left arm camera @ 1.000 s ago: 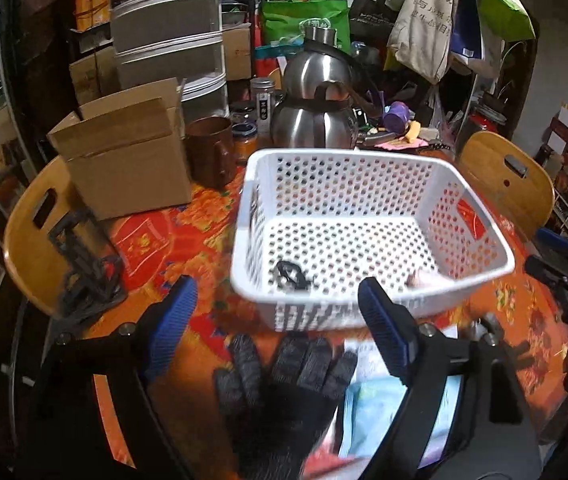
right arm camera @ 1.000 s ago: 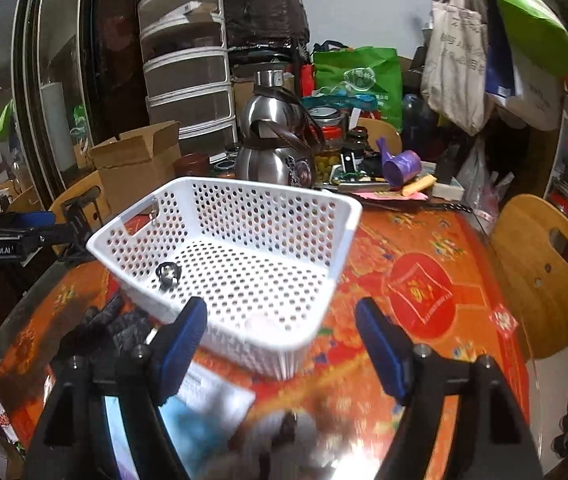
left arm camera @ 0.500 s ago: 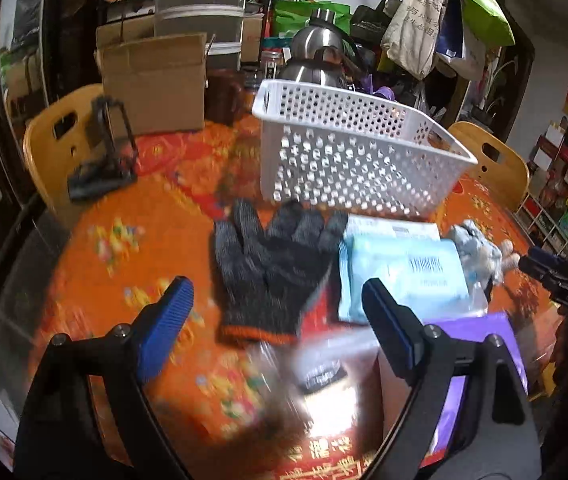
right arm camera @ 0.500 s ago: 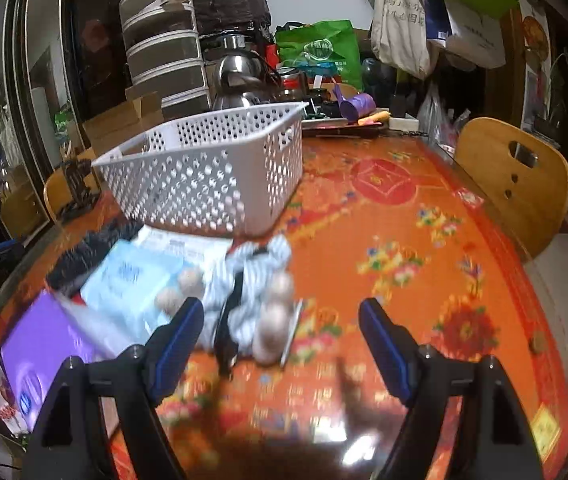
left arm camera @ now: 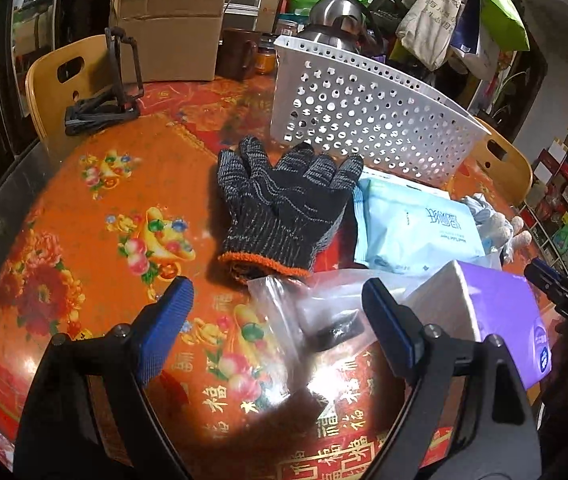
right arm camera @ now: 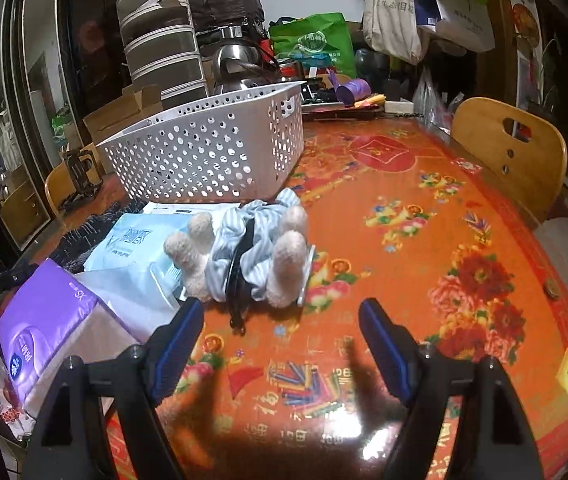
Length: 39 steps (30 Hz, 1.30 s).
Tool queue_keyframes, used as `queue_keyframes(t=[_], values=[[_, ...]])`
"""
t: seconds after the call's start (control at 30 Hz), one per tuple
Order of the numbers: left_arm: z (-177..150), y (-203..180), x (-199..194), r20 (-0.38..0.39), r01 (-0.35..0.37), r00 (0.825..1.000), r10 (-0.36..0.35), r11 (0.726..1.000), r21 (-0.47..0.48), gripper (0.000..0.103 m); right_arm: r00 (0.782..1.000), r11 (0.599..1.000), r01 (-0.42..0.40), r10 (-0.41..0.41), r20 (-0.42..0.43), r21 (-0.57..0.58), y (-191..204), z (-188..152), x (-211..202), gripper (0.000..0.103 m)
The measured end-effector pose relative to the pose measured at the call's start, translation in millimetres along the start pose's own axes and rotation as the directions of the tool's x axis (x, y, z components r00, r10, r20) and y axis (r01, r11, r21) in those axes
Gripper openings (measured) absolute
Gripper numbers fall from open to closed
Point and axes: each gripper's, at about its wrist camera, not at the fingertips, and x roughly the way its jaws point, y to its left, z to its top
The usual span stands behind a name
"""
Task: Organize soft objects
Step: 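Withdraw both open tools from the basket back over the table, then close both tools together on the white plush toy with blue cloth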
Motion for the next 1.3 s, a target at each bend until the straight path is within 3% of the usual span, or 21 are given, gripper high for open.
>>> queue_keyframes(t=[0.57, 0.87, 1.07, 1.23, 1.3], values=[[7, -3, -4, 0.011, 0.011, 1.000, -0.011, 1.000, -0.011, 0.085, 1.000, 1.000, -0.015, 0.015, 0.006, -0.012, 8, 2, -7, 0.080], [20, -24, -18, 0.037, 0.025, 0.999, -0.025, 1.000, 0.009, 0.085, 1.000, 1.000, 0.004, -0.003, 0.014, -0.015, 6, 10, -10, 0.080], [41, -75, -21, 0.016, 0.061, 0.998, -0.062, 0.997, 0.048, 0.085, 1.000, 0.999, 0.028, -0.029, -0.007, -0.042, 0, 24, -9, 0.080], [57, -142, -8, -0.054, 0.119, 0.992, -0.113, 0.984, 0.132, 0.084, 0.999, 0.999, 0.023, -0.025, -0.040, -0.042, -11, 36, -6, 0.080], [62, -168, -1, -0.092, 0.149, 0.986, -0.135, 0.975, 0.164, 0.079, 0.998, 0.999, 0.026, -0.028, -0.051, -0.048, -16, 39, -4, 0.080]])
